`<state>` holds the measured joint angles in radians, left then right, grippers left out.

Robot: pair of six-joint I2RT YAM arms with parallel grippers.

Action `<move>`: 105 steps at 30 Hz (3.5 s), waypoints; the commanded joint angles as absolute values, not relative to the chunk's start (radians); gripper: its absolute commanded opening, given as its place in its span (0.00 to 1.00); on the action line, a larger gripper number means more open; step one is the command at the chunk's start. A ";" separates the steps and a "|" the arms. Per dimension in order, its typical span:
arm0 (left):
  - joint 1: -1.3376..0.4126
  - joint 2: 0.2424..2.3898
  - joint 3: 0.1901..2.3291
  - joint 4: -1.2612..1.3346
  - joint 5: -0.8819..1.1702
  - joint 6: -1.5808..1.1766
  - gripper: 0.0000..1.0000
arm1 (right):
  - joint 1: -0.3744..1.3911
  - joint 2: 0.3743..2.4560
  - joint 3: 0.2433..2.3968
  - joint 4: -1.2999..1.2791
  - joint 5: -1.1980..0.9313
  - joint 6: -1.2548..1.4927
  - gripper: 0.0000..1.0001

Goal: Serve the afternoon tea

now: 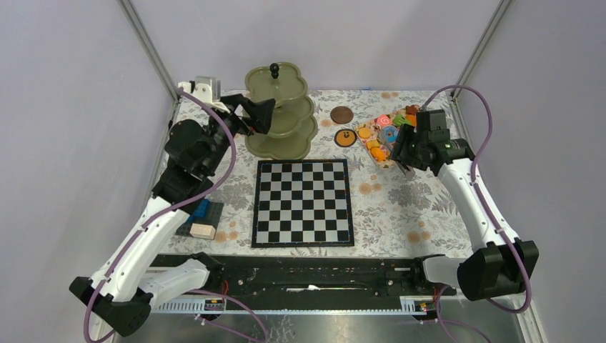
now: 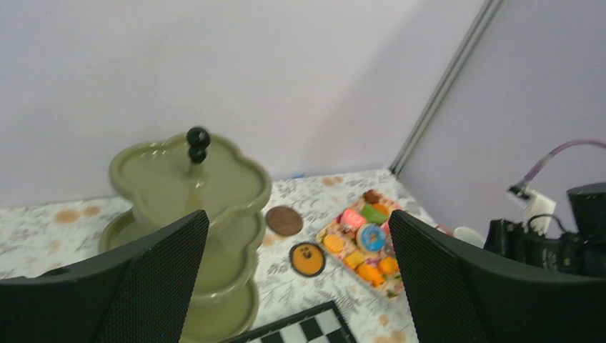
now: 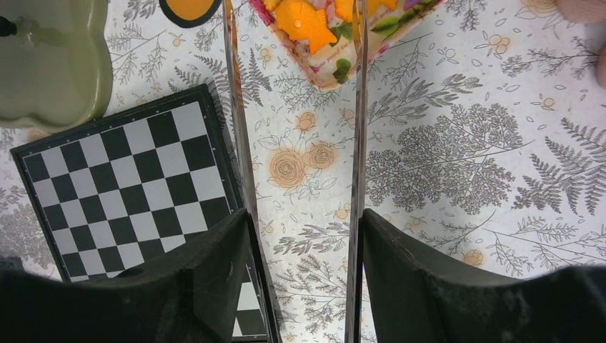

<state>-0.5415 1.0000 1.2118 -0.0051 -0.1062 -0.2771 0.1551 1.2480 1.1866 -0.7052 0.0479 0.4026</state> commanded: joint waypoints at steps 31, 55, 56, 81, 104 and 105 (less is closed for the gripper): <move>-0.594 0.873 1.045 0.098 -0.225 -0.135 0.99 | 0.149 1.572 1.331 -0.562 0.181 0.322 0.67; -0.592 0.877 1.060 0.088 -0.204 -0.149 0.99 | 0.149 1.668 1.350 -0.482 0.204 0.313 0.57; -0.592 0.878 1.061 0.088 -0.203 -0.149 0.99 | 0.149 1.671 1.347 -0.479 0.207 0.313 0.56; -0.593 0.908 1.183 -0.068 -0.164 -0.243 0.99 | 0.172 1.468 1.236 -0.449 0.067 0.276 0.28; -0.594 0.827 1.020 -0.004 -0.263 -0.132 0.99 | 0.499 1.861 1.539 -0.284 -0.151 0.443 0.29; -0.594 0.826 1.018 -0.004 -0.263 -0.132 0.99 | 0.500 1.876 1.550 -0.281 -0.148 0.445 0.29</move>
<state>-0.5911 0.8520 1.0260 -0.0502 -0.2405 -0.1497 0.4938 1.8442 1.4624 -0.3367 -0.1345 0.4282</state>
